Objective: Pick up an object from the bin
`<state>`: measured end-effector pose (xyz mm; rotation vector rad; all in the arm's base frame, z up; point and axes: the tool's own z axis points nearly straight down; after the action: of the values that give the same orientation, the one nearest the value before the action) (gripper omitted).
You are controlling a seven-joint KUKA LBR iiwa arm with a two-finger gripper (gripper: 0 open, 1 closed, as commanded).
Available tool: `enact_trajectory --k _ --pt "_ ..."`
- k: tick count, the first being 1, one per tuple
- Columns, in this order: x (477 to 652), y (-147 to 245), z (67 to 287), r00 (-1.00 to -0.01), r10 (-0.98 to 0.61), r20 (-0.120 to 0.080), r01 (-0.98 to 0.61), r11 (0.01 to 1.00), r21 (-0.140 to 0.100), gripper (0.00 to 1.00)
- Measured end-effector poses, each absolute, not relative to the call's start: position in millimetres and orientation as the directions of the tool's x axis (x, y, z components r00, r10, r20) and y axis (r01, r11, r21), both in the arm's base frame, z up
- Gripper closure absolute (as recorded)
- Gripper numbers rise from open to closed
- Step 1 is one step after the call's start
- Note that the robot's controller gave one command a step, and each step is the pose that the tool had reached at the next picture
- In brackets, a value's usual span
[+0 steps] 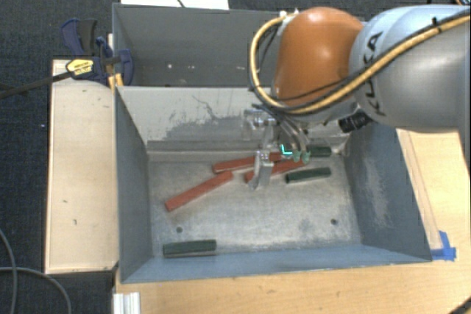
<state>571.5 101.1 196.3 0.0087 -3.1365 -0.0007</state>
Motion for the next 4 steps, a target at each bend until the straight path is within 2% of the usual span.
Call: enact_trajectory --k 1,2,3,4 --pt "525.0 174.2 69.7 -0.987 -0.163 0.006 -0.163 0.987 0.002 0.00" --pt "528.3 171.8 73.9 -0.989 -0.151 -0.002 -0.151 0.989 0.001 1.00" --pt "528.3 171.7 73.8 -0.989 -0.147 -0.002 -0.147 0.989 0.001 0.00" --pt "528.3 171.6 73.8 -0.990 -0.142 -0.002 -0.142 0.990 0.001 1.00"
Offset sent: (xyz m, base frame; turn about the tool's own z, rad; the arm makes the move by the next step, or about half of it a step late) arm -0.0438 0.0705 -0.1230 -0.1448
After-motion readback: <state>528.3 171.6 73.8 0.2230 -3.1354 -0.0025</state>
